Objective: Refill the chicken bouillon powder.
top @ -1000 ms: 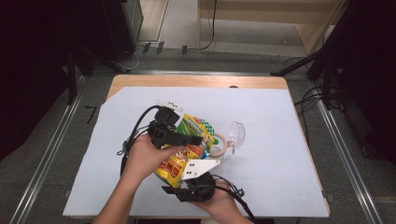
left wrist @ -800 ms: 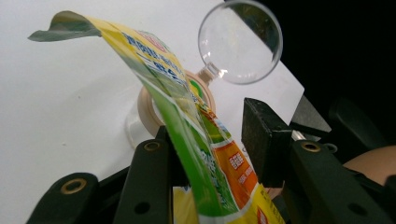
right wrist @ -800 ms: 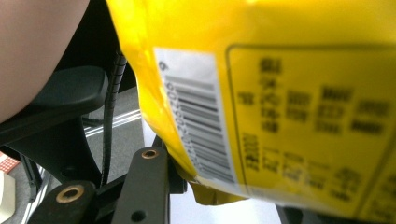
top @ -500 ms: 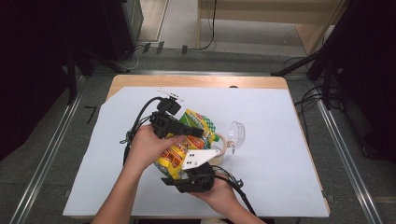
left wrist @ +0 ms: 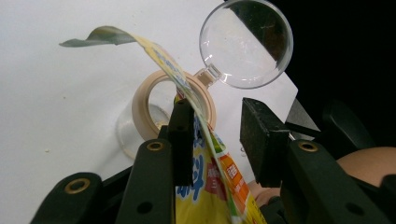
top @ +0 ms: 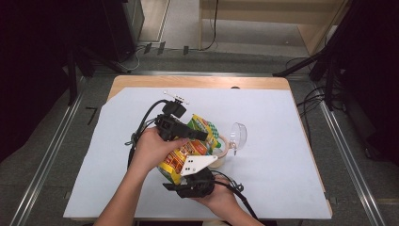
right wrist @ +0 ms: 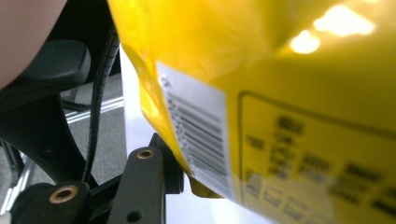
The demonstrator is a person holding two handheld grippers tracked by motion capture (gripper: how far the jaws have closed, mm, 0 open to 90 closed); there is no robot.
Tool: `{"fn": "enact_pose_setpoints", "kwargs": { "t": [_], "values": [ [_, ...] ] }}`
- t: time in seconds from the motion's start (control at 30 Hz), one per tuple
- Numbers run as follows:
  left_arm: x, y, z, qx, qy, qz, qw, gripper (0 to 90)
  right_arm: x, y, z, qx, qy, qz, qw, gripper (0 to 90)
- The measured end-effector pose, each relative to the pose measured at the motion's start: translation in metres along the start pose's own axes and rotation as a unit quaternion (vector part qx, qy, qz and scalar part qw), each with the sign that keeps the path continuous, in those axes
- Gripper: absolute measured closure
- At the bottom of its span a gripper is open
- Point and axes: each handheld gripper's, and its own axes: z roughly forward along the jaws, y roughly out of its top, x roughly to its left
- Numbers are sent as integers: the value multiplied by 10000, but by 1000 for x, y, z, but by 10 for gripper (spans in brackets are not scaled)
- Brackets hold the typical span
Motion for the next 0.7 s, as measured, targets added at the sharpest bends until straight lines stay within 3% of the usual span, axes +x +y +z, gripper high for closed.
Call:
{"fn": "enact_pose_setpoints", "kwargs": {
  "t": [0.2, 0.37, 0.57, 0.7],
  "values": [
    [0, 0, -3, -105, -66, -57, 9999, 613, -3, 1, -3, -218, 108, 281, 9993, 656],
    [-3, -2, -4, -126, -73, -7, 9999, 606, -9, 4, -10, -471, 265, 626, 9966, 654],
    [-6, -2, -7, -106, 45, 152, 9998, 643, -8, 6, -11, -505, 286, 637, 9963, 643],
    [-9, -1, -7, -127, 146, 306, 9993, 673, -6, 7, -8, -371, 340, 542, 9973, 628]
  ]
}}
